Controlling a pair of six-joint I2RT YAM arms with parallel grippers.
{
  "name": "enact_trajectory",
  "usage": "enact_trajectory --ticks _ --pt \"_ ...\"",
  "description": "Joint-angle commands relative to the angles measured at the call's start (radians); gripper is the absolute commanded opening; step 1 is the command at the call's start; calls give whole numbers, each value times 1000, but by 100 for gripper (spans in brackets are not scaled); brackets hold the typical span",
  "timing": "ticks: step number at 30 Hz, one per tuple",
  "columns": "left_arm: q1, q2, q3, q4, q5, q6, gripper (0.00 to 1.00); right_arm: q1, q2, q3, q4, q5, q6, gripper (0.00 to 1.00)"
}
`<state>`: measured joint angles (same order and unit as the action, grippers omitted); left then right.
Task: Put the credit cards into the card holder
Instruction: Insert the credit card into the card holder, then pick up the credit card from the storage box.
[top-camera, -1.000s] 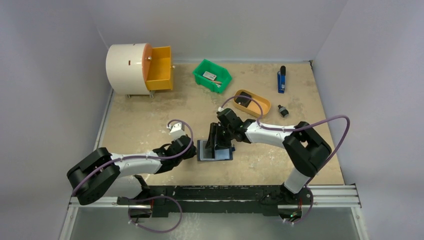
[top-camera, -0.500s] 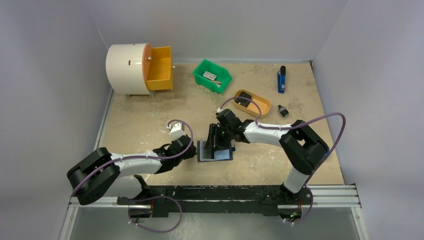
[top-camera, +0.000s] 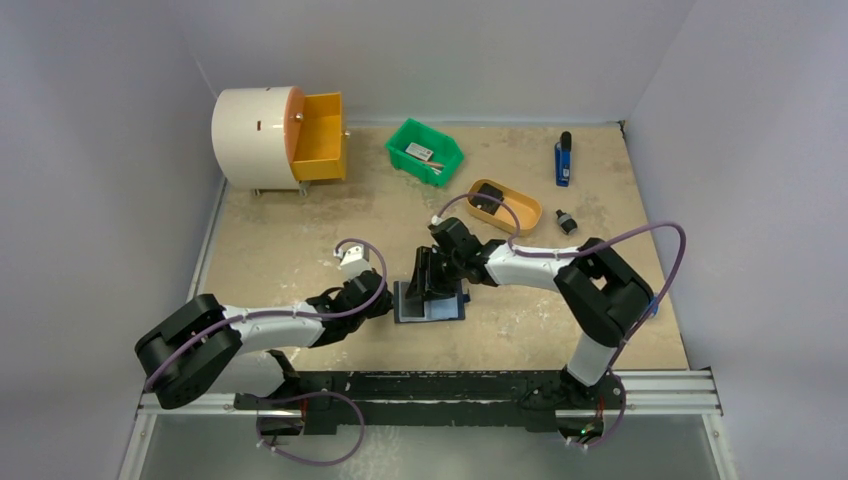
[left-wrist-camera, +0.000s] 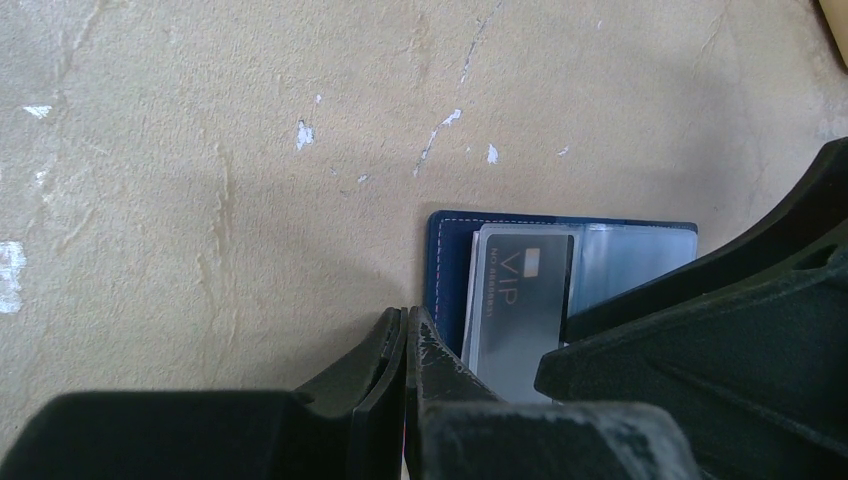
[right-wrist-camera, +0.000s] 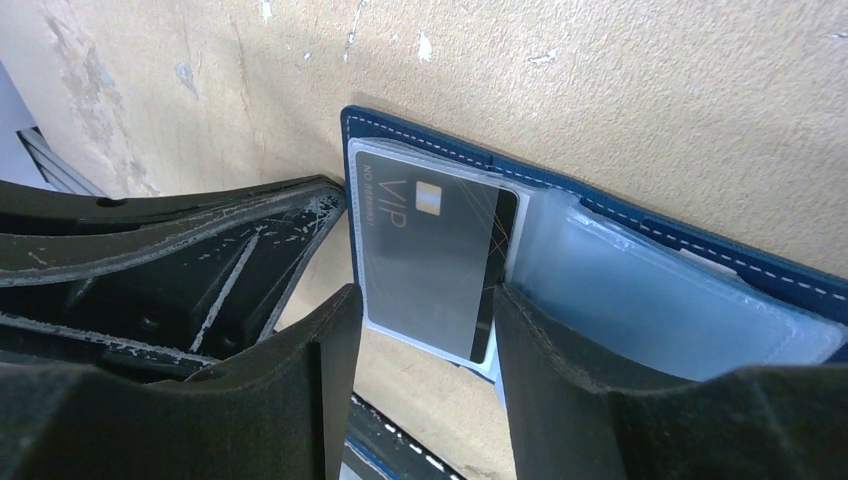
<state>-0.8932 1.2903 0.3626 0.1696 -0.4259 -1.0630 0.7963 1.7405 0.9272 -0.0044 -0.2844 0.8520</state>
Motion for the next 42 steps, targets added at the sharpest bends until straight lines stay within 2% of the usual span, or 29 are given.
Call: enact_trajectory --ticks 1,9,21,24,28,30,32,33,35,38,40,42 --pt "-4 0 6 -17 -6 15 0 -2 -72 3 -31 38 3 54" --pt "-5 0 4 -16 -9 12 0 -2 -55 22 -96 73 -9 53" --pt "-4 2 7 -16 -3 12 0 -2 -25 31 0 2 -22 45" --pt "-4 -14 12 -45 -20 12 0 -2 -70 21 -25 -5 -17 46" --pt "-5 -91 36 -157 -86 14 0 -3 -206 39 -148 116 -51 50" --pt "-3 -152 68 -267 -127 22 0 -3 -294 56 -219 201 -104 52" --pt "-4 -219 101 -348 -156 42 14 -3 -382 63 -274 294 -156 52" --pt "-5 -254 118 -379 -167 58 25 -3 -423 58 -289 350 -177 52" --pt "-4 -312 151 -422 -177 86 41 -6 -498 6 -263 425 -221 52" --pt "-5 -347 192 -395 -119 136 51 -55 -566 -57 -220 366 -264 51" --pt "-5 -323 217 -345 -50 153 55 -111 -590 -78 -231 354 -245 51" --pt "-6 -283 230 -284 -3 155 63 -185 -620 -130 -173 294 -221 51"
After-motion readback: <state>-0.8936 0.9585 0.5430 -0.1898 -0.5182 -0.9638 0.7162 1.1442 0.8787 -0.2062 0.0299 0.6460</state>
